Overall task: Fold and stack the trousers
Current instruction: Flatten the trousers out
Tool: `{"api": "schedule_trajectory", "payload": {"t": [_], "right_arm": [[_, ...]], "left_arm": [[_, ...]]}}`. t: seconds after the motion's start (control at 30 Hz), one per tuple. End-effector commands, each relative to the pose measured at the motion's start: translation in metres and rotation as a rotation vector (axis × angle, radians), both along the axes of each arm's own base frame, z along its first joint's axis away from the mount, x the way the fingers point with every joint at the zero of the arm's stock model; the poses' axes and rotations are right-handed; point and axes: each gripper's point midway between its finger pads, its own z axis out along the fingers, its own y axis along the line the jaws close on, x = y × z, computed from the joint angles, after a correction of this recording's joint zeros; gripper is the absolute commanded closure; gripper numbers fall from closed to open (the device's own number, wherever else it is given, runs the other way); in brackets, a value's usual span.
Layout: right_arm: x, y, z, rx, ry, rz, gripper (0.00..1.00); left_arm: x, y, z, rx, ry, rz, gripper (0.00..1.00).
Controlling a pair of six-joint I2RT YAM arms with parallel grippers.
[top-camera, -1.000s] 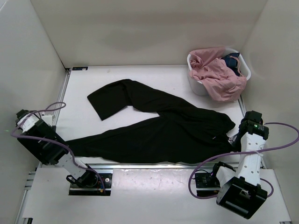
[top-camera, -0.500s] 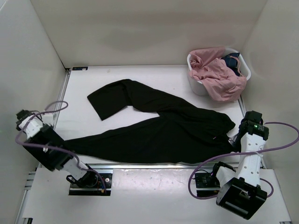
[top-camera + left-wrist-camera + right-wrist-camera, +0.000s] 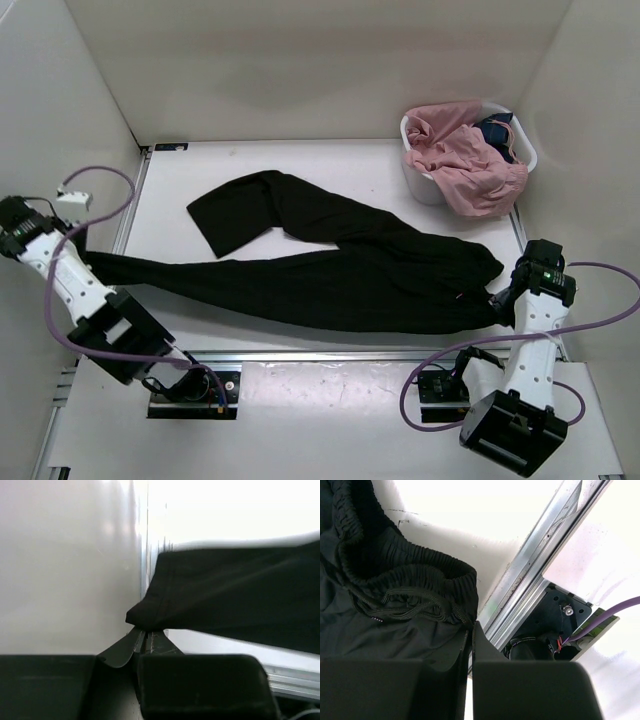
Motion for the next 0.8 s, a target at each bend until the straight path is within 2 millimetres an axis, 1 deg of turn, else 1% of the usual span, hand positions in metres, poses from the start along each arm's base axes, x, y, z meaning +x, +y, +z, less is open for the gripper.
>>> {"api": "schedule_trajectory", "payload": {"t": [0.0, 0.07, 0.1, 0.13, 0.17, 0.2, 0.23, 0.27, 0.3, 0.33, 0.37, 0.4, 0.43, 0.47, 0.5, 0.53, 0.57, 0.63, 0.7, 0.73, 0.77], "right_arm": [[0.014, -0.008, 0.015, -0.034, -0.059, 0.000, 1.00], [0.019, -0.012, 0.027, -0.051, -0.077, -0.004, 1.00], [0.022, -0.015, 0.036, -0.069, -0.095, -0.007, 1.00], [0.028, -0.018, 0.056, -0.085, -0.131, -0.008, 1.00], [0.027, -0.024, 0.067, -0.124, -0.137, -0.022, 1.00], [0.026, -0.028, 0.077, -0.146, -0.149, -0.029, 1.00], [0.024, -0.029, 0.084, -0.160, -0.151, -0.035, 1.00], [0.027, -0.032, 0.095, -0.180, -0.177, -0.040, 1.00], [0.027, -0.032, 0.095, -0.180, -0.178, -0.040, 1.00], [0.027, -0.032, 0.095, -0.180, -0.178, -0.040, 1.00], [0.027, -0.028, 0.089, -0.158, -0.169, -0.032, 1.00], [0.022, -0.024, 0.075, -0.132, -0.132, -0.026, 1.00], [0.020, -0.021, 0.069, -0.115, -0.127, -0.033, 1.00], [0.020, -0.019, 0.061, -0.097, -0.120, -0.038, 1.00], [0.020, -0.014, 0.055, -0.078, -0.124, -0.030, 1.00], [0.013, -0.011, 0.040, -0.057, -0.085, -0.039, 1.00], [0.013, -0.008, 0.037, -0.046, -0.097, -0.044, 1.00], [0.009, -0.007, 0.031, -0.041, -0.086, -0.044, 1.00], [0.004, -0.005, 0.029, -0.036, -0.073, -0.044, 1.00], [0.002, -0.003, 0.028, -0.031, -0.062, -0.044, 1.00], [-0.005, 0.000, 0.023, -0.025, -0.056, -0.053, 1.00]], "left_arm": [[0.044, 0.016, 0.078, 0.062, -0.214, -0.018, 0.86], [0.053, 0.020, 0.103, 0.075, -0.254, -0.024, 0.86], [0.055, 0.020, 0.114, 0.085, -0.265, -0.039, 0.86], [0.053, 0.019, 0.125, 0.097, -0.265, -0.049, 0.86], [0.051, 0.020, 0.124, 0.105, -0.248, -0.054, 0.86], [0.044, 0.023, 0.122, 0.145, -0.214, -0.057, 0.86], [0.033, 0.019, 0.101, 0.129, -0.160, -0.053, 0.86], [0.027, 0.020, 0.087, 0.132, -0.119, -0.052, 0.86], [0.020, 0.020, 0.072, 0.129, -0.074, -0.048, 0.86], [0.004, 0.020, 0.040, 0.115, 0.023, -0.039, 0.86], [-0.001, 0.022, 0.027, 0.115, 0.058, -0.024, 0.86], [-0.006, 0.022, 0.014, 0.111, 0.093, -0.023, 0.86], [-0.018, 0.019, -0.005, 0.096, 0.146, -0.008, 0.86], [-0.021, 0.018, -0.014, 0.088, 0.165, -0.004, 0.86], [-0.024, 0.015, -0.020, 0.084, 0.170, -0.004, 0.86], [-0.027, 0.015, -0.028, 0.082, 0.192, -0.009, 0.86], [-0.032, 0.010, -0.037, 0.070, 0.203, -0.011, 0.86], [-0.036, 0.006, -0.042, 0.063, 0.215, -0.020, 0.86], [-0.047, 0.004, -0.053, 0.059, 0.266, -0.004, 0.86], [-0.053, 0.003, -0.057, 0.065, 0.290, -0.007, 0.86], [-0.070, -0.002, -0.072, 0.051, 0.350, 0.007, 0.86]]}}
